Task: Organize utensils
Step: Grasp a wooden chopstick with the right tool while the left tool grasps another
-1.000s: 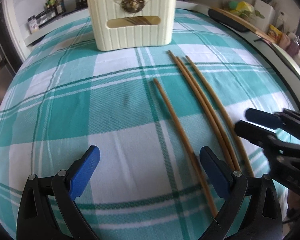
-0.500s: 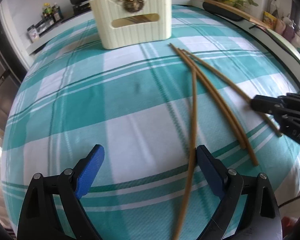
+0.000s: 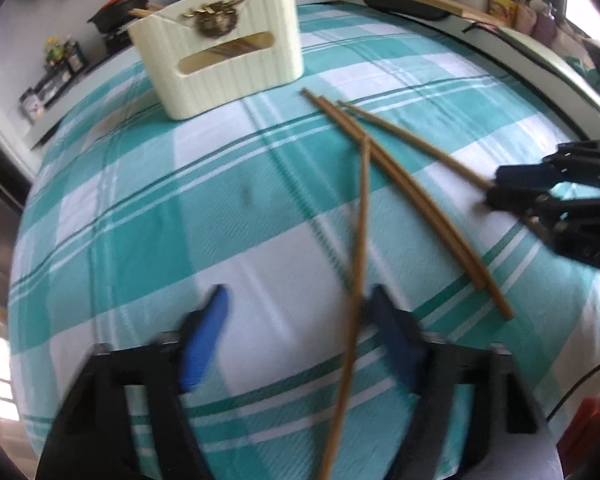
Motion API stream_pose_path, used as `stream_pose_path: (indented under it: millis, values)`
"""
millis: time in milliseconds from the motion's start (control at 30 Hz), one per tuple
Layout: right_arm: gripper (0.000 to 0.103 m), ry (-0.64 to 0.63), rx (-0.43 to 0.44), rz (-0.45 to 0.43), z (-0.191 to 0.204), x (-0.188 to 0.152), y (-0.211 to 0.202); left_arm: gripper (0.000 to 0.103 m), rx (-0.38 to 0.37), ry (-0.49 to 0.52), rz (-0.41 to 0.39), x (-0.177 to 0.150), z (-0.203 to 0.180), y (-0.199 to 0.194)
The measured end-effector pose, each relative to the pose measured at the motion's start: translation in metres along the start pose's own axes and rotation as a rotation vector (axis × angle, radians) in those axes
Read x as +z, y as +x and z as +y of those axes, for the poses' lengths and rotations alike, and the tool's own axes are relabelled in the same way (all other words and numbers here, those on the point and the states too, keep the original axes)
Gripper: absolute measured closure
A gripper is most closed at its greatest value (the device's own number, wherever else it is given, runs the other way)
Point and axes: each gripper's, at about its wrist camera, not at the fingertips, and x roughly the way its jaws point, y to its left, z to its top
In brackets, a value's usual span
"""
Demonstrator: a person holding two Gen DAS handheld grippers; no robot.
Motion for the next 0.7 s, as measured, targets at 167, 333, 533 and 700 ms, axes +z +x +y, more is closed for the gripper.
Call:
stream_pose_path:
  millis: [167,333,533,700]
  values:
    - [0.094,0.031,-0.012,-0.007,-0.002,0.002,0.001,0.097,-0.025,-0.030,-0.014,0.000,-0.006,-0.001]
    - [0.095,0.073,-0.069,0.001,-0.011,-0.007,-0.004,0.097,0.032,-0.149,-0.017,-0.010,0.019,-0.006]
    - [0.093,0.065,-0.051,0.058,-0.021,-0.016,-0.012,0.095,0.009,-0.240,0.020,-0.021,0.063,-0.011]
    - [0.064,0.021,0.014,0.113,-0.025,-0.008,-0.013,0.032,-0.065,-0.211,0.046,-0.016,0.078,-0.013]
